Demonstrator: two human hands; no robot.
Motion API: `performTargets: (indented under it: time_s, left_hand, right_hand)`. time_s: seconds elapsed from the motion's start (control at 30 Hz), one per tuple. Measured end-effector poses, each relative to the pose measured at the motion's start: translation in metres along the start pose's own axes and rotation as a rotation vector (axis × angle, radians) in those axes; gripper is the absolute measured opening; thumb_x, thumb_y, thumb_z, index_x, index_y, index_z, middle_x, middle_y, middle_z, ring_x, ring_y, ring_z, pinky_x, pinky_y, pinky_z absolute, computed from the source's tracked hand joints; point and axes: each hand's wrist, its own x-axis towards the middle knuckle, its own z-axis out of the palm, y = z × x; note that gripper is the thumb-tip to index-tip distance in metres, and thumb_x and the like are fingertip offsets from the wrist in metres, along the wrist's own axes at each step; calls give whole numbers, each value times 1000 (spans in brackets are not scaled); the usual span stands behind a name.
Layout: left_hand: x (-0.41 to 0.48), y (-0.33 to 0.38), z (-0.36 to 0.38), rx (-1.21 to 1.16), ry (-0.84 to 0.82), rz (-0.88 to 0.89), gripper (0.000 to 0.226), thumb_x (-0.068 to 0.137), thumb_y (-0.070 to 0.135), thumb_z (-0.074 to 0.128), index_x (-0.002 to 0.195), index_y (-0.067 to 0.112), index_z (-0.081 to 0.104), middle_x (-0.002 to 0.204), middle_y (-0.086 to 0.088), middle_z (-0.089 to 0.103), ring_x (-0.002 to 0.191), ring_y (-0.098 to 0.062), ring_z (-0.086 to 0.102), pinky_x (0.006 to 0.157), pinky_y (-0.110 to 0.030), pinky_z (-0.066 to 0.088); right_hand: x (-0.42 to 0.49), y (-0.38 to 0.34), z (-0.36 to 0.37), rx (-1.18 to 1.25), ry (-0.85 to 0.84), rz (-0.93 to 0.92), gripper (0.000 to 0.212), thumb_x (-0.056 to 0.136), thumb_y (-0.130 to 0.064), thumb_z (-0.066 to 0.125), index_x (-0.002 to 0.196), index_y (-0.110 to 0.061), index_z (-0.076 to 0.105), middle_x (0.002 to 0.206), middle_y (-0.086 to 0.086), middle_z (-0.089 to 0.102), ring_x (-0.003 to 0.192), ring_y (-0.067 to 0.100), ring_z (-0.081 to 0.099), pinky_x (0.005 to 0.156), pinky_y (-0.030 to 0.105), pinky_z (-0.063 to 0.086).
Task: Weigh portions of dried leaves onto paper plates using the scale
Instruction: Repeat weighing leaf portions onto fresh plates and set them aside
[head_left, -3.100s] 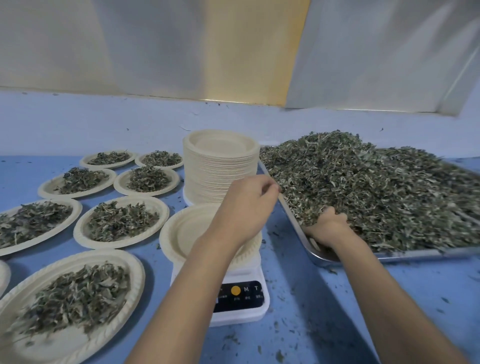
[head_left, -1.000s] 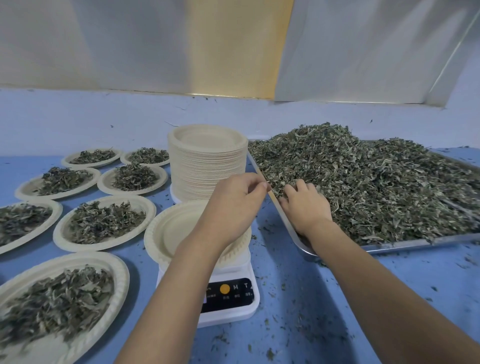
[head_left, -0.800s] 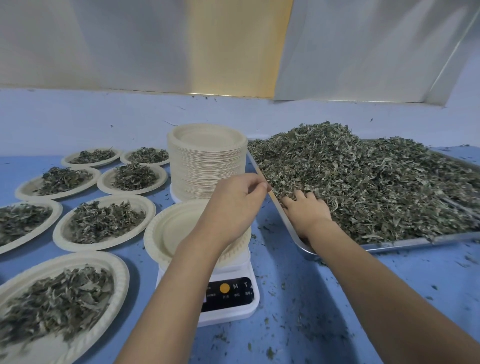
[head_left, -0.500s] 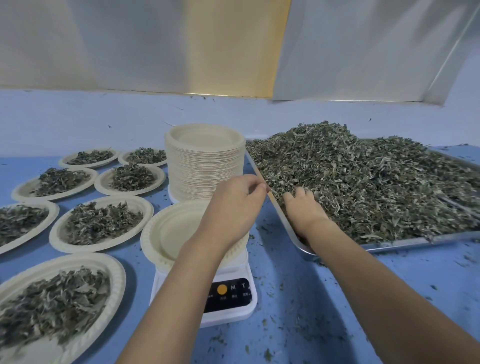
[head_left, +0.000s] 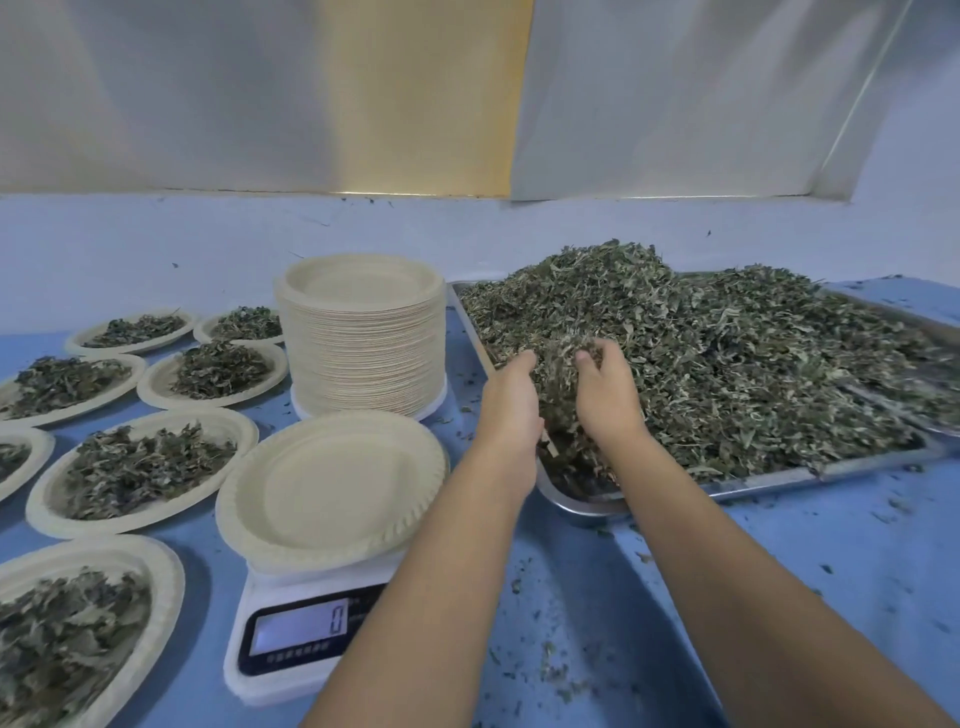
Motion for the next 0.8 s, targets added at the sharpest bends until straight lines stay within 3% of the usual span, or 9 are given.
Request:
performTargets:
  time_s: [0.13,0.27,0.33,0.43,0.53,0.57,0.67,0.8]
  left_hand:
    - [7,-13,10,-190,-12,-91,59,100,37,40,150,12,22,157,-8,19,144,-23,18,114,-40,22]
    - [11,-17,17,-332,21,-120,57,99,42,41,148,15,30,149,-8,35,136,-23,35,110,-37,32]
    - [11,-18,20,-421,18,-128,53,98,44,41,142,14,39,141,-10,46,128,-24,46,106,-36,38]
    - [8,-12,22,-635,-6,-93,43,99,40,43,126,8,51,123,-14,59,113,-27,58,99,-40,47]
    - [4,-1,20,-766,25,-32,33,100,37,41,93,7,50,92,-10,57,96,-27,58,97,-42,47]
    - [2,3,18,-783,21,-15,32,100,37,40,92,8,49,91,-10,56,99,-28,57,98,-43,46]
    - [-6,16,7,-773,-14,38,36,102,39,34,101,7,51,101,-11,58,109,-28,57,102,-45,43]
    - [-21,32,-17,-756,10,110,36,101,39,34,102,10,54,86,-7,60,91,-25,60,87,-40,49]
  right_hand:
    - [0,-5,-5,307,43,125,40,103,-25,36,143,-16,36,143,5,41,109,10,36,91,28,28]
    - [-1,-15,-8,571,47,296,44,103,-26,39,147,-24,32,152,4,32,131,19,35,99,35,31]
    - [-3,-23,-6,745,30,360,43,103,-23,40,146,-24,34,148,7,38,126,20,42,101,37,38]
    - [-7,-32,-2,1014,-10,404,23,102,-16,41,121,-19,53,123,15,59,112,34,59,94,52,49]
    - [-12,-42,0,1137,-33,393,17,99,-13,44,97,-20,59,102,14,64,97,35,62,83,48,53]
    - [-14,-46,0,1168,-43,380,17,99,-13,45,98,-18,60,102,14,64,93,34,62,82,47,52]
    - [-23,-61,5,1211,-91,365,32,97,-12,47,128,-14,55,117,18,63,93,33,63,76,42,54]
    - [-43,-84,21,1243,-153,338,42,96,-12,49,138,-16,47,128,16,59,95,30,64,73,38,54]
